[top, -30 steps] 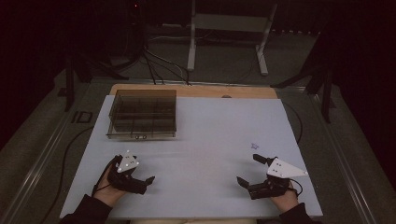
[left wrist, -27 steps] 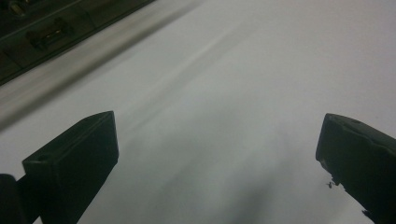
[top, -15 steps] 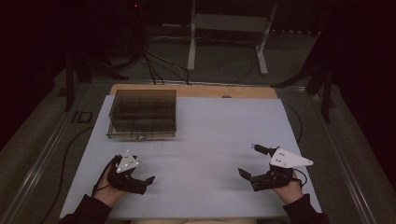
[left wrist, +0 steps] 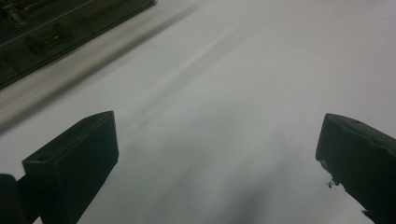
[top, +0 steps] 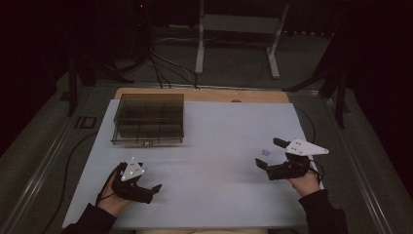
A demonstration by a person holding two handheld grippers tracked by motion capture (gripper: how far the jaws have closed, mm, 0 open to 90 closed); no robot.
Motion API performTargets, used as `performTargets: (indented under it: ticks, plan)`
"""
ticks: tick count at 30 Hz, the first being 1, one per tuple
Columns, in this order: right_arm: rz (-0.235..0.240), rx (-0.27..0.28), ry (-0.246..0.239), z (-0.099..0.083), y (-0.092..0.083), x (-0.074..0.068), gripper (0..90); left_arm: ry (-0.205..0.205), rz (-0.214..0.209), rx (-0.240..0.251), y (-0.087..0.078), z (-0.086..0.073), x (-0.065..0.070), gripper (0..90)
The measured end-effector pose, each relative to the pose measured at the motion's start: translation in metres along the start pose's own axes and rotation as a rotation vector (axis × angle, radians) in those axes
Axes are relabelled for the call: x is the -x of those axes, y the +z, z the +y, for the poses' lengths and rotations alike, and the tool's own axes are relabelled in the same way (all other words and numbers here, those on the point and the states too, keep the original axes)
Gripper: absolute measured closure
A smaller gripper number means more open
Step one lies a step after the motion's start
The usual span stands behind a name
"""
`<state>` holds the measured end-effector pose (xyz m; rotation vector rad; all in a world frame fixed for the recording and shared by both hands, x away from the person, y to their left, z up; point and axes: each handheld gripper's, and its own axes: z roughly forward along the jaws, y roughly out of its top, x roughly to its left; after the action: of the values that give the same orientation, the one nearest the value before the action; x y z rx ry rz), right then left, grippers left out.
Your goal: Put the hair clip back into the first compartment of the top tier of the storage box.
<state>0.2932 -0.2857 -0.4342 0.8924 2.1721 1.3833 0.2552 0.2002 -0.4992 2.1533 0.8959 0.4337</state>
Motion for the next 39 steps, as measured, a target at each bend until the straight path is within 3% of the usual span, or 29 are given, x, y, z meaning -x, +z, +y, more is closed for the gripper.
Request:
performTargets:
  ticks: [6,8,19,27,35,39]
  plan:
    - [-0.039,-0.043,0.022,-0.002,0.01,0.018,1.0,0.008,-0.004,0.007,-0.001,0.0,0.0,0.0]
    - [-0.061,-0.068,0.028,-0.004,0.013,0.024,5.7,0.007,-0.006,0.006,-0.001,0.0,0.0,0.0]
    - [-0.119,-0.166,0.093,-0.025,0.035,0.051,7.2,0.007,-0.002,0.009,-0.002,0.0,0.0,0.0]
    - [-0.172,-0.224,0.096,-0.036,0.043,0.062,31.8,0.008,-0.004,0.01,-0.003,0.001,0.0,0.0]
    - [-0.15,-0.277,0.095,-0.05,0.049,0.066,41.3,0.009,-0.004,0.009,-0.003,0.001,0.001,0.0]
    - [-0.149,-0.32,0.059,-0.056,0.055,0.067,43.5,0.01,-0.004,0.006,-0.003,0.001,0.001,0.0]
